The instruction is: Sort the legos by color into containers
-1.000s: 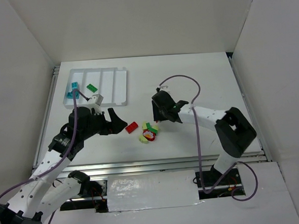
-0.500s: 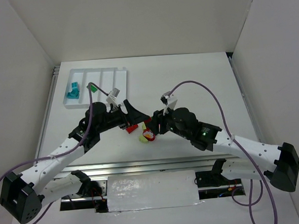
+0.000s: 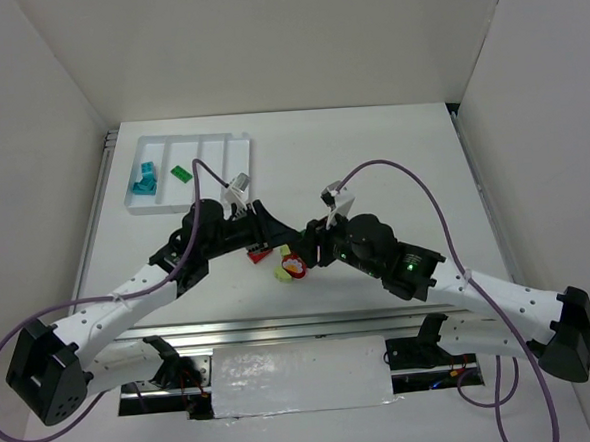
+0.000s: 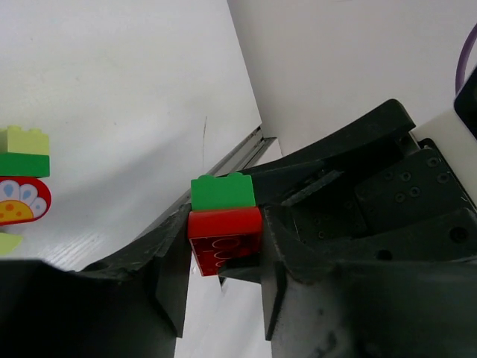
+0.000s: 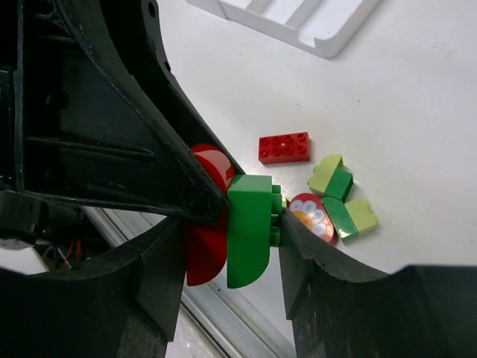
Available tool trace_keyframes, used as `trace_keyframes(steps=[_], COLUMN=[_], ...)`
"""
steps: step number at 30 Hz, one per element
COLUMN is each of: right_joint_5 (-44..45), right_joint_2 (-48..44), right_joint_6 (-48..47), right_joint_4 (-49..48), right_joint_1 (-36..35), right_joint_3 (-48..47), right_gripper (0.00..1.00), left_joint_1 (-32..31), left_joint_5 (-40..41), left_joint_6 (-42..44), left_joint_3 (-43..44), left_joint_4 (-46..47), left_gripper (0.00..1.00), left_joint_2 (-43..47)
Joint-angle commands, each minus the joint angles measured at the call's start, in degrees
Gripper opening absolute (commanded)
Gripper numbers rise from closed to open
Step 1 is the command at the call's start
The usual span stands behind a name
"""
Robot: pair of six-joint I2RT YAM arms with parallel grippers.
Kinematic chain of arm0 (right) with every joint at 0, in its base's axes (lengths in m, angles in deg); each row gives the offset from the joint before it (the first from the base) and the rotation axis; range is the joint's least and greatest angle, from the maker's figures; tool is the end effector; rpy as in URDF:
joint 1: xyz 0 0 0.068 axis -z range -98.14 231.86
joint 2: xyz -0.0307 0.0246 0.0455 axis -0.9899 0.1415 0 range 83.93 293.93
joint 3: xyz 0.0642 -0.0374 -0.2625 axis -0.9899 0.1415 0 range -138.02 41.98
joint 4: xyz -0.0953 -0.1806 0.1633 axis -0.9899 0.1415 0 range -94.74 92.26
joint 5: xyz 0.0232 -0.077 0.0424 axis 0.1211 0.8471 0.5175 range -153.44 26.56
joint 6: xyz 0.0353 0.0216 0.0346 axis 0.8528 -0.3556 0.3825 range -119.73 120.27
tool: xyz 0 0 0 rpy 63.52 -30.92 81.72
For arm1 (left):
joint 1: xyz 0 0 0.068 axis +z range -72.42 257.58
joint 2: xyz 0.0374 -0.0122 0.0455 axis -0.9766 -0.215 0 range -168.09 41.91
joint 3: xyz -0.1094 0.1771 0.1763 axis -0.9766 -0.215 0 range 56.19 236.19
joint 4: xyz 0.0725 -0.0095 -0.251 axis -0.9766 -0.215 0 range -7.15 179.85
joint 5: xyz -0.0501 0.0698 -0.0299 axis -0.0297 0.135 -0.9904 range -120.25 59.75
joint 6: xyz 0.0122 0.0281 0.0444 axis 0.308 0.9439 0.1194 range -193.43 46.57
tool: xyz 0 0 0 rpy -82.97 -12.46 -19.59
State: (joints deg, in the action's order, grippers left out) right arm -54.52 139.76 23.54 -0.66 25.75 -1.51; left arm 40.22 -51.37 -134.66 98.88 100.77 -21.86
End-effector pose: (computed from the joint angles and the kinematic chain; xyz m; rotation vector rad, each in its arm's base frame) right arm 0.1322 0.1868 0.3072 -0.4380 1.8846 0.8064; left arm 0.1981 -0.1674 0.2992 -0.1081 2.0175 -1.5094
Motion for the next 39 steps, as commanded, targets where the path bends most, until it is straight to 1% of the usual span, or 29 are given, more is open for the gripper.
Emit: trace_keyframes(steps=[1, 3, 4, 5, 6, 7, 8, 9, 10, 11, 12, 13, 14, 15, 17, 18, 19, 21, 22, 26, 28, 30, 32, 33, 34, 35, 37, 38, 39], right_joint_5=[-1.46, -1.37, -1.37, -2.33, -3.99, -9.84, -13.81, -17.07, -22.67, -25.60, -28.85, -32.27, -39.44, -42.91, -50.28, -51.37, -51.47, -51.55, -52.16, -55.86, -56.91, -56.92, -57.09, -57.27, -57.27, -57.18, -57.09, -57.18, -56.83], right_joint_2=[-0.29, 0.50, 0.59, 0.77, 0.86, 0.86, 0.33, -0.19, -1.16, -3.51, -4.67, -5.90, -7.65, -8.19, -9.68, -10.30, -10.92, -12.76, -13.72, -13.91, -13.47, -13.03, -12.42, -12.07, -11.72, -11.54, -11.19, -11.10, -11.01], right_joint_6=[0.90, 1.69, 2.13, 2.57, 2.49, 2.66, 2.92, 3.36, 4.32, 4.94, 5.29, 5.38, 5.04, 4.51, 3.37, 3.36, 3.71, 3.98, 4.41, 6.61, 7.58, 9.07, 9.69, 9.69, 9.95, 10.30, 10.66, 10.92, 11.01], right_joint_4=[-4.52, -4.52, -4.52, -4.52, -4.08, -2.68, -2.76, -2.93, -3.46, -3.90, -3.90, -5.47, -5.48, -5.13, -4.87, -4.95, -4.78, -5.04, -6.09, -9.78, -11.98, -13.91, -14.71, -15.06, -15.50, -15.94, -16.82, -17.26, -17.17], right_joint_1=[-0.75, -0.75, -0.75, -0.31, 0.65, 1.70, 4.85, 6.62, 8.29, 12.13, 14.09, 15.85, 18.13, 18.58, 18.68, 18.76, 18.59, 18.85, 19.20, 19.47, 19.38, 19.47, 19.38, 19.47, 19.55, 19.47, 19.29, 19.29, 19.29], right_joint_3=[-1.51, -1.60, -1.43, -1.43, -1.51, -1.69, -1.43, -0.99, 0.40, 1.29, 2.95, 3.58, 3.84, 3.58, 3.23, 3.06, 2.97, 3.32, 3.58, 4.37, 4.81, 5.16, 5.08, 4.90, 4.99, 5.16, 5.51, 5.43, 5.34], right_gripper=[0.01, 0.33, 0.67, 0.76, 0.81, 0.85, 0.90, 0.91, 0.91, 0.92, 0.93, 1.00, 1.00, 1.00, 1.00, 1.00, 0.99, 0.98, 0.97, 0.89, 0.82, 0.69, 0.65, 0.57, 0.53, 0.45, 0.42, 0.12, 0.00], left_joint_1=[-0.25, -0.34, -0.34, -0.34, -0.34, -0.25, -0.34, -0.25, -0.17, -0.16, 0.01, 0.01, 0.01, 0.18, 0.27, 0.27, 0.27, 0.19, 0.27, 0.19, 0.19, 0.19, 0.10, 0.10, 0.10, 0.10, 0.10, 0.10, 0.10], left_joint_5=[-0.58, -1.81, -2.25, -3.21, -3.31, -2.61, -1.74, -0.68, -0.93, -1.81, -5.47, -8.12, -10.40, -15.30, -20.25, -22.71, -27.52, -31.68, -33.70, -34.77, -36.26, -36.27, -35.57, -35.39, -35.39, -35.39, -35.48, -35.39, -35.39], left_joint_6=[1.55, 3.30, 4.18, 5.15, 7.77, 9.45, 11.12, 13.92, 15.51, 18.57, 19.91, 21.14, 22.55, 23.00, 22.22, 21.60, 20.81, 17.04, 14.94, 14.39, 12.90, 12.54, 13.94, 14.12, 14.30, 14.21, 14.21, 14.38, 15.00], left_joint_3=[2.30, 3.44, 3.79, 4.58, 5.20, 5.90, 7.12, 7.48, 7.66, 8.10, 8.02, 7.93, 7.58, 7.31, 6.00, 5.38, 4.94, 2.92, 1.79, 1.16, 0.37, 0.19, 0.63, 0.63, 0.72, 0.63, 0.63, 0.72, 0.72], left_joint_4=[2.44, 2.27, 2.27, 2.01, 1.22, -0.09, -3.07, -3.70, -4.06, -3.80, -3.02, -2.22, -1.35, 1.01, 4.36, 8.64, 11.03, 16.74, 21.29, 23.18, 26.41, 26.88, 24.52, 24.42, 24.24, 24.15, 24.24, 23.89, 23.54], left_gripper=[0.23, 0.05, 0.00, 0.00, 0.00, 0.00, 0.00, 0.00, 0.00, 0.00, 0.00, 0.00, 0.00, 0.00, 0.00, 0.00, 0.00, 0.00, 0.00, 0.00, 0.00, 0.00, 0.00, 0.00, 0.00, 0.00, 0.00, 0.00, 0.00], left_joint_2=[-1.53, -1.97, -2.06, -2.15, -1.98, -1.37, -0.92, -0.31, 0.83, 1.36, 2.41, 2.77, 3.03, 3.47, 3.65, 3.39, 3.13, 2.60, 2.42, 2.42, 2.51, 2.60, 2.68, 2.77, 2.68, 2.68, 2.51, 2.42, 2.33])
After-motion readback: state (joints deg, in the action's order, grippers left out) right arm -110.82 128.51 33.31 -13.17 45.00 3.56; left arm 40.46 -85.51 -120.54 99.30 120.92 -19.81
